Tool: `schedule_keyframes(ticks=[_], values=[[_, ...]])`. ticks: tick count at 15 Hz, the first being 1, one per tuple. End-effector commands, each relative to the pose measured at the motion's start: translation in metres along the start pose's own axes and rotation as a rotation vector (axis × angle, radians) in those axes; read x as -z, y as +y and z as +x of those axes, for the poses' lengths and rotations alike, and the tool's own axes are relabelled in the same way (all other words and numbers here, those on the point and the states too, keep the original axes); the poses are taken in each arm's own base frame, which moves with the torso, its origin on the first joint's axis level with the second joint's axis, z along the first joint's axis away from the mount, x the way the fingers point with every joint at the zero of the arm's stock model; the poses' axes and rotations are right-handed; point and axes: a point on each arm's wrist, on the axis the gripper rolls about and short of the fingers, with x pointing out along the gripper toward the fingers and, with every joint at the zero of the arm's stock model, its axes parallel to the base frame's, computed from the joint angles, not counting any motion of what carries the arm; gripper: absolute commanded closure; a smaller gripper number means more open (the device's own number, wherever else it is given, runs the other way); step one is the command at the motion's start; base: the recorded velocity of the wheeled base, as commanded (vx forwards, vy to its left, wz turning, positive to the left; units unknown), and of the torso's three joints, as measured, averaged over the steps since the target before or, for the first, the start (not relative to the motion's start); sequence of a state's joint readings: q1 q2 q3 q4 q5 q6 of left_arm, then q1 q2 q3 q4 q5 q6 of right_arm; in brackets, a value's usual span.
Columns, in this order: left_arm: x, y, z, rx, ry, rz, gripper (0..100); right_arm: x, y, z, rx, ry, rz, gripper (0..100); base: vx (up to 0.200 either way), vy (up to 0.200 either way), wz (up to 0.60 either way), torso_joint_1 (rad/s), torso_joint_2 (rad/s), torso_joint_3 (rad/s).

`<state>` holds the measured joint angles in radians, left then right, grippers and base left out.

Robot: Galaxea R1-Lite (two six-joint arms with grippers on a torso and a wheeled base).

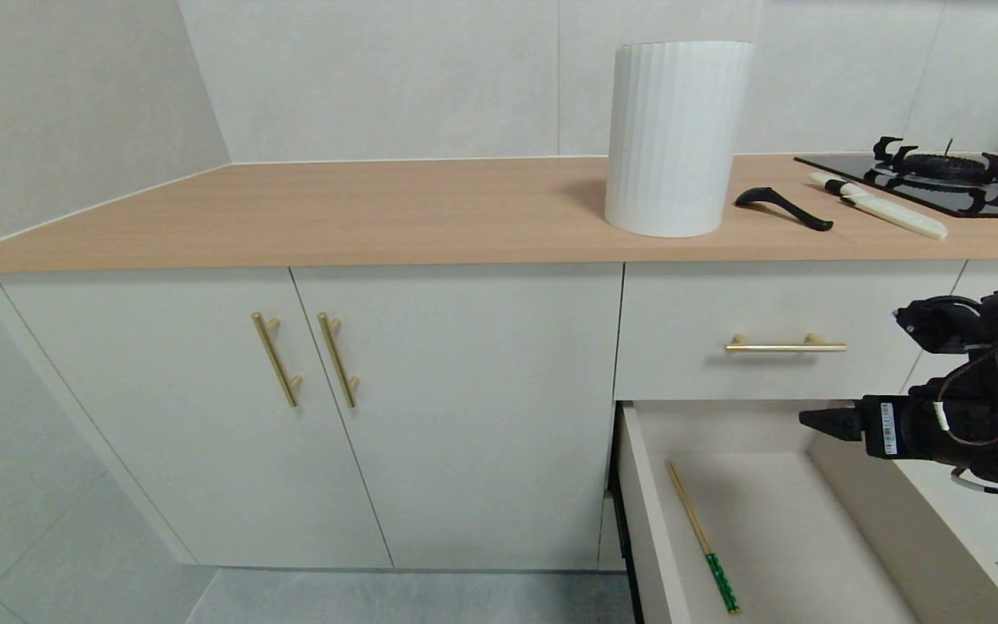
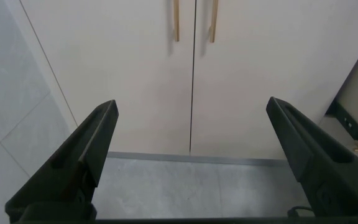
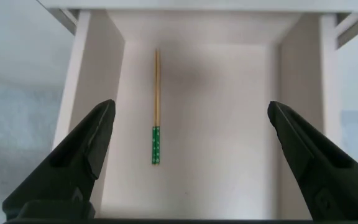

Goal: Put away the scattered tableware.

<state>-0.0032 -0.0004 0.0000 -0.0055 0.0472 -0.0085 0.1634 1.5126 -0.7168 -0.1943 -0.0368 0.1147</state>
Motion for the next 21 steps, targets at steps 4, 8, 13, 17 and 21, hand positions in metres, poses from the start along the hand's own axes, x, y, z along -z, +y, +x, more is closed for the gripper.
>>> schedule_keyframes(ticks=[4,8,13,17,21], values=[[-0.0001,0.0000,0.0000,0.000,0.000,-0.001,0,-0.0013,-0.0007,-0.0066,0.000,-0.022,-0.008,0,0.000,0.000,0.00,0.074,-0.26,-0.259],[-0.0001,0.0000,0.0000,0.000,0.000,-0.001,0,-0.0005,-0.0008,-0.0068,0.000,-0.022,-0.014,0,0.000,0.000,0.00,0.172,-0.54,-0.293],[-0.0001,0.0000,0.0000,0.000,0.000,-0.001,0,-0.0002,-0.0007,-0.0060,-0.002,-0.018,-0.015,0,0.000,0.000,0.00,0.187,-0.47,-0.283],[-0.0001,0.0000,0.0000,0.000,0.000,-0.001,0,0.0011,-0.0003,-0.0022,-0.003,-0.006,-0.016,0,0.000,0.000,0.00,0.203,-0.48,-0.278],[-0.0001,0.0000,0.0000,0.000,0.000,-0.001,0,0.0003,-0.0001,0.0010,-0.006,-0.003,-0.028,0,0.000,0.000,0.00,0.145,-0.32,-0.179]])
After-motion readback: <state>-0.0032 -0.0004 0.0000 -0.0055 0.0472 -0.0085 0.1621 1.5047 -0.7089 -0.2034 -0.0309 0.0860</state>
